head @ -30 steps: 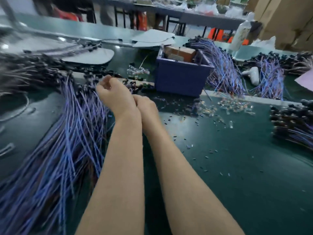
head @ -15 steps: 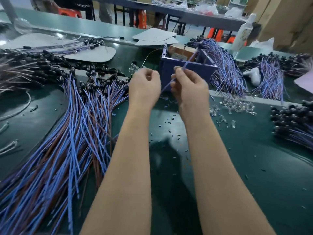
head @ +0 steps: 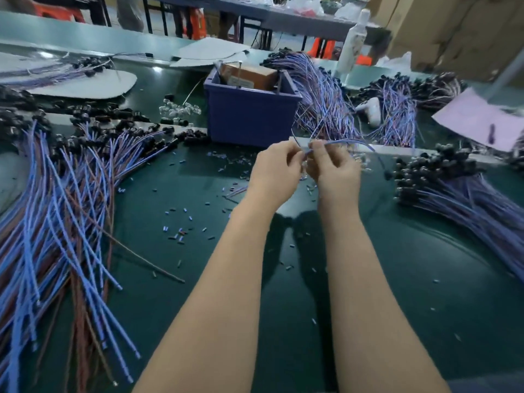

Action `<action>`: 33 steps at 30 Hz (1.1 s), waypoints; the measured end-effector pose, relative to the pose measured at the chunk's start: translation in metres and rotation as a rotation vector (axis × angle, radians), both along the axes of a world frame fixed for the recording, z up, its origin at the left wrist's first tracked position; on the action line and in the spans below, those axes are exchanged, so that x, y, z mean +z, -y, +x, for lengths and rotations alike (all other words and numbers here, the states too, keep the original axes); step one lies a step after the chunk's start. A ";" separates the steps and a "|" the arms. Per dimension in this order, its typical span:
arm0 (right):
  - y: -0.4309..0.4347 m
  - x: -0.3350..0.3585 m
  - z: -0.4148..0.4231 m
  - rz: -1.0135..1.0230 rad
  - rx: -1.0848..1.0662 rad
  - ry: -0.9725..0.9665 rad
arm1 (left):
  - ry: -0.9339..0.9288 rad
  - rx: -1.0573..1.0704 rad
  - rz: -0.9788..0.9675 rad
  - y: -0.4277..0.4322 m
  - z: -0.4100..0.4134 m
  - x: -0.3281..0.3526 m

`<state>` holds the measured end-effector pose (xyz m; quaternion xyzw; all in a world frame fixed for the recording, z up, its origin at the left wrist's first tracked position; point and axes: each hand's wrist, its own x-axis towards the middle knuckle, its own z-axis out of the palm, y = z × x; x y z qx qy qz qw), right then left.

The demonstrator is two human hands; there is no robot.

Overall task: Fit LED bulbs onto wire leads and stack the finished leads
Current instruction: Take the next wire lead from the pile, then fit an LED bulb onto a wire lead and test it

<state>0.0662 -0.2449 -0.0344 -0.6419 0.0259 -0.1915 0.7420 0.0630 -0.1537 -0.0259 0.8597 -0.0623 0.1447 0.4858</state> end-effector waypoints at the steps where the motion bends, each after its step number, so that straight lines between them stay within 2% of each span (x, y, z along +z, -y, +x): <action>1: 0.002 -0.003 0.002 -0.006 -0.062 0.015 | -0.024 0.021 0.022 -0.002 0.001 -0.004; 4: 0.011 -0.006 0.010 0.182 -0.245 0.022 | -0.105 0.125 0.117 -0.014 0.005 -0.017; 7: 0.011 -0.009 0.014 0.283 -0.247 0.010 | -0.108 0.262 0.120 -0.023 0.006 -0.024; 9: 0.003 -0.013 0.015 0.253 -0.105 -0.017 | -0.091 0.249 0.029 -0.022 0.007 -0.025; 12: -0.008 -0.018 0.013 0.069 0.039 -0.063 | -0.073 0.179 -0.046 -0.018 0.005 -0.025; 15: -0.005 -0.018 0.015 0.046 -0.068 -0.039 | -0.060 0.179 -0.056 -0.020 0.006 -0.025; 19: 0.004 -0.017 0.016 0.190 -0.154 -0.023 | -0.086 0.183 -0.020 -0.022 0.008 -0.025; 33: 0.001 -0.017 0.017 0.290 -0.197 -0.024 | -0.086 0.187 -0.067 -0.018 0.007 -0.022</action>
